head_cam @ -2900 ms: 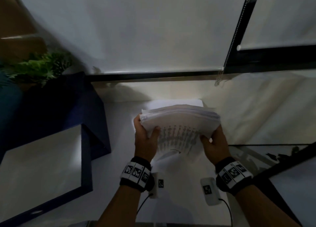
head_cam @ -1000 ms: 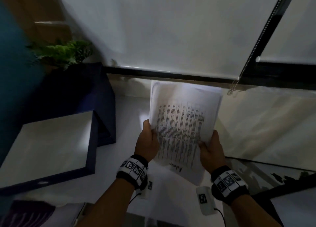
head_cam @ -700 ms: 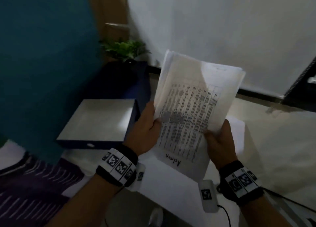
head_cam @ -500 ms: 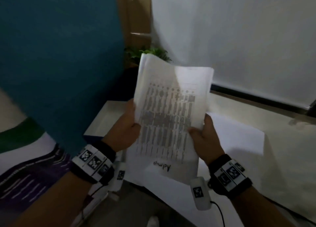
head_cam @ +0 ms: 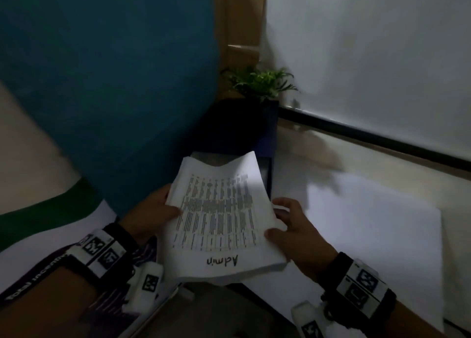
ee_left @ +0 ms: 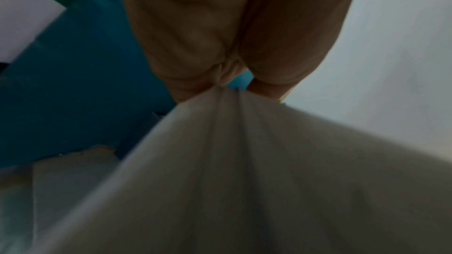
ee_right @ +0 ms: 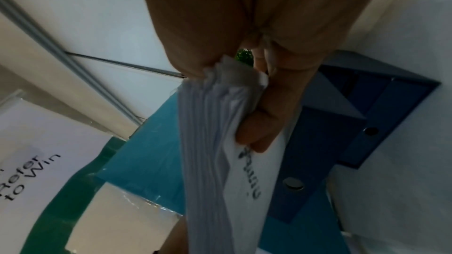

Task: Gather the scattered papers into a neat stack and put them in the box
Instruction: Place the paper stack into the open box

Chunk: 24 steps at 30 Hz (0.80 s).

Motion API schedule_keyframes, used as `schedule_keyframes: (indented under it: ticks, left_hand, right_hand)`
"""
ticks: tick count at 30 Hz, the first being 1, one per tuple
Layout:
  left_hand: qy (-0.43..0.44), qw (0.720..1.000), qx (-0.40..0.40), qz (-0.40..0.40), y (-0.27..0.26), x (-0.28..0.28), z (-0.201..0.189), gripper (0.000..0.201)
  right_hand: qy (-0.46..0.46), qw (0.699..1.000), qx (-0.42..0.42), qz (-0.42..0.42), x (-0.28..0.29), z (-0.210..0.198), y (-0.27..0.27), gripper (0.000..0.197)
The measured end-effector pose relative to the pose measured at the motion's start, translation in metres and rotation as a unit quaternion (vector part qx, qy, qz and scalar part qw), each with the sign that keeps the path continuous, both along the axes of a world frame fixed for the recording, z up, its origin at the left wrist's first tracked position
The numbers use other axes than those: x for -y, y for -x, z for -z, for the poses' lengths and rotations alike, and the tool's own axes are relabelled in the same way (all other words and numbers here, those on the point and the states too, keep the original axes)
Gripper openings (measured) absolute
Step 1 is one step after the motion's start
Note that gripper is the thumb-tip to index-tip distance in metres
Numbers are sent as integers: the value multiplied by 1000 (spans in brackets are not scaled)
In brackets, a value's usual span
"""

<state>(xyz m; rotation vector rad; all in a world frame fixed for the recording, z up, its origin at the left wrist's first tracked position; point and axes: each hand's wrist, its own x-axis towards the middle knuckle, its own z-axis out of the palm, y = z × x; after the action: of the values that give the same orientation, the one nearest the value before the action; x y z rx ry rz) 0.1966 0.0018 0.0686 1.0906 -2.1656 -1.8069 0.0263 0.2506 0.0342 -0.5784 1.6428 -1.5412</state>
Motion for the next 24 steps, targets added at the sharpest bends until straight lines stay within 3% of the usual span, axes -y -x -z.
schedule_keyframes:
  ticks: [4, 8, 11, 14, 16, 18, 21, 24]
  left_hand:
    - [38, 995, 80, -38, 2, 19, -7, 59]
    - [-40, 993, 109, -27, 7, 38, -14, 32]
    - [-91, 988, 124, 29, 7, 52, -14, 45]
    - [-132, 982, 125, 55, 8, 62, -5, 77]
    - [-82, 986, 129, 69, 16, 64, -7, 99]
    - [25, 984, 151, 93, 32, 67, -11, 101]
    - [140, 961, 196, 136, 62, 67, -19, 76]
    - [211, 936, 218, 180, 90, 72, -19, 54]
  right_hand:
    - [-17, 998, 45, 35, 8, -5, -10, 38]
    - [-3, 992, 90, 84, 20, -7, -11, 38]
    - [4, 988, 91, 121, 35, -8, -3, 41]
    - [-4, 989, 65, 135, 52, -7, 5, 42]
    - [-34, 990, 22, 133, 66, -6, 12, 42]
    - [-92, 988, -49, 116, 81, -7, 20, 43]
    - [-179, 963, -183, 84, 101, -10, 33, 48]
    - [-261, 913, -310, 34, 117, -17, 47, 48]
